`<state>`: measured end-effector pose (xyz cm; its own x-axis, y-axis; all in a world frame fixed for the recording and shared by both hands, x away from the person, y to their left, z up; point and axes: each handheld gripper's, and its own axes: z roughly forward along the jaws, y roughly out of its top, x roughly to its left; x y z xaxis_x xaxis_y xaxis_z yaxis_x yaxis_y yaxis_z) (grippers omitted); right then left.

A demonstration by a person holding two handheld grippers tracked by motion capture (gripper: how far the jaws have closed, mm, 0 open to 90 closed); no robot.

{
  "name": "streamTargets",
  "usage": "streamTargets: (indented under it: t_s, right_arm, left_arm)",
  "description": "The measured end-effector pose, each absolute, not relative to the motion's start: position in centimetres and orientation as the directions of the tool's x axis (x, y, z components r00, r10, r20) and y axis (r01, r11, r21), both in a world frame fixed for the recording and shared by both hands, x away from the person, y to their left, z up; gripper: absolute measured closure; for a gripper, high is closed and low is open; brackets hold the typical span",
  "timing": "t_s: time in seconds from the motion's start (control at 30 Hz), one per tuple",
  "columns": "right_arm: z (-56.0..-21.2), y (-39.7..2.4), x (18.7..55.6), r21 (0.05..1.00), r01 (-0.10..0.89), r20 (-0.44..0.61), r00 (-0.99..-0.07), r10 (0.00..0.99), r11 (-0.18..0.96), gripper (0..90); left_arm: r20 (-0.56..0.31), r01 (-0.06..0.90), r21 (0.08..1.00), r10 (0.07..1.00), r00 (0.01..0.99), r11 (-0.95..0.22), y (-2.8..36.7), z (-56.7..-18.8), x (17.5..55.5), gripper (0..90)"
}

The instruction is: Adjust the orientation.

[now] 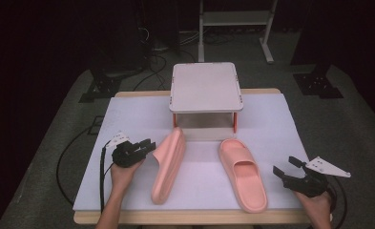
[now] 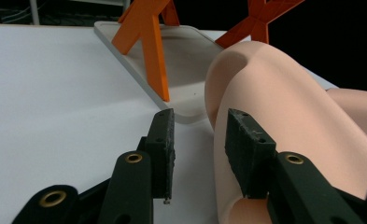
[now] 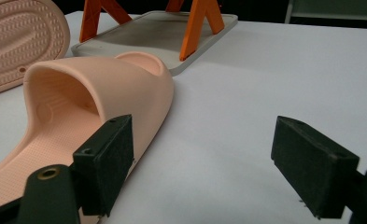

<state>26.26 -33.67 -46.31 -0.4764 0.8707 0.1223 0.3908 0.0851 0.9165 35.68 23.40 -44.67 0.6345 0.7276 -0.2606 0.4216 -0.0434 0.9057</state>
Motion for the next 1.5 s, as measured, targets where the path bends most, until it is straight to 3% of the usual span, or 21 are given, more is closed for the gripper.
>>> streamTargets:
  t_s: [0.77, 1.13, 1.5]
  right_arm:
    - [-46.3, -33.9, 26.1, 0.921, 0.383, 0.123, -0.466, 0.876, 0.074, 20.7]
    - [-46.4, -34.3, 25.9, 0.922, 0.382, 0.130, -0.458, 0.879, 0.062, 20.7]
    - [-46.5, -33.7, 26.0, 0.916, 0.393, 0.129, -0.485, 0.865, 0.084, 20.7]
  left_arm:
    - [-0.305, 0.397, 0.917, 0.695, 0.651, 0.032, 20.3, -43.7, 34.6, 51.4]
    - [-0.273, 0.426, 0.903, 0.688, 0.673, -0.059, 16.6, -45.0, 34.1, 49.6]
    - [-0.264, 0.430, 0.899, 0.672, 0.692, -0.090, 16.3, -45.2, 33.8, 47.6]
